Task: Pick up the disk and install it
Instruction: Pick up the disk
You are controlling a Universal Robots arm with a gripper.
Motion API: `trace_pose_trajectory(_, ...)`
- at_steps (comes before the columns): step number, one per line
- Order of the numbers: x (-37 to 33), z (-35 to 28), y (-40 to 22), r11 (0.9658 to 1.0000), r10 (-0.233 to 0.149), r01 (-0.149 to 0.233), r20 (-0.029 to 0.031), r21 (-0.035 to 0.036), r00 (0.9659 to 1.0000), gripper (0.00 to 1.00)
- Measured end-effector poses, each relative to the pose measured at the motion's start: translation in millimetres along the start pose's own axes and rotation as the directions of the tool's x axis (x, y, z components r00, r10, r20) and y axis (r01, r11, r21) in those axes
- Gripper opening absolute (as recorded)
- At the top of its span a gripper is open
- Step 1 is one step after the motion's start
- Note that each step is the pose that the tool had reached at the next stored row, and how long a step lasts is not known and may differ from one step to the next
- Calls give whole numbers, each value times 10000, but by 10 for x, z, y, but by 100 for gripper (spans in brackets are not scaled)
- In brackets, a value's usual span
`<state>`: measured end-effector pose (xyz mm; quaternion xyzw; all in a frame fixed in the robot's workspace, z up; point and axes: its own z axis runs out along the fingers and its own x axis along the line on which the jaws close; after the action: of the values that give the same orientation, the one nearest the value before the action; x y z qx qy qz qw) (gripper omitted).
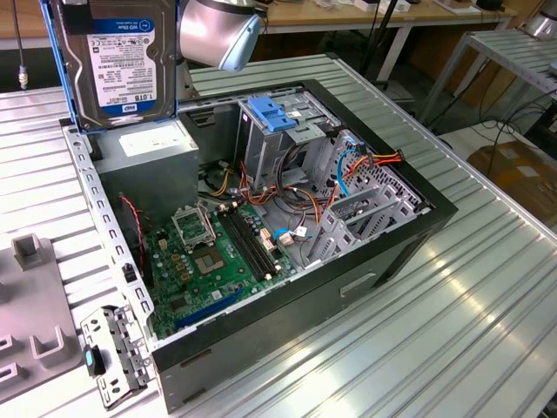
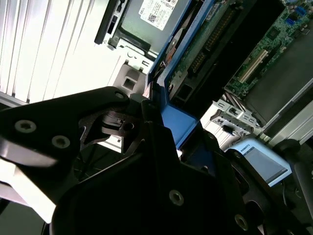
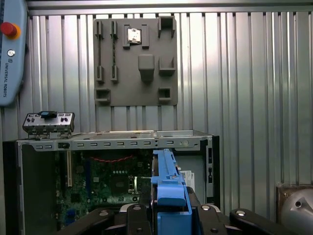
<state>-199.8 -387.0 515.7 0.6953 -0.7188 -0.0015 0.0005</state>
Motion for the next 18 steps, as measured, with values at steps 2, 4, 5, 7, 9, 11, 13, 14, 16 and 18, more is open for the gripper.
trace_pose_trajectory(2,0,0,-1,10000,0,0,0,0,10000,37)
trace_pose_trajectory(4,0,0,-2,10000,0,0,0,0,10000,37)
trace_pose_trajectory(5,0,0,-2,10000,0,0,0,0,10000,37)
trace_pose_trajectory(7,0,0,-3,10000,0,0,0,0,10000,37)
trace_pose_trajectory(9,7,-1,-7,10000,-2,2,-1,-1,10000,37)
trace_pose_trajectory(11,42,0,-10,10000,-1,1,-1,-1,10000,37)
trace_pose_trajectory(13,108,1,-15,10000,-1,1,0,0,10000,37)
trace_pose_trajectory(14,129,2,-22,10000,0,0,1,0,10000,37)
trace_pose_trajectory(16,136,2,-47,10000,0,0,-5,0,10000,37)
trace_pose_trajectory(18,137,4,-101,10000,0,0,-15,0,10000,37)
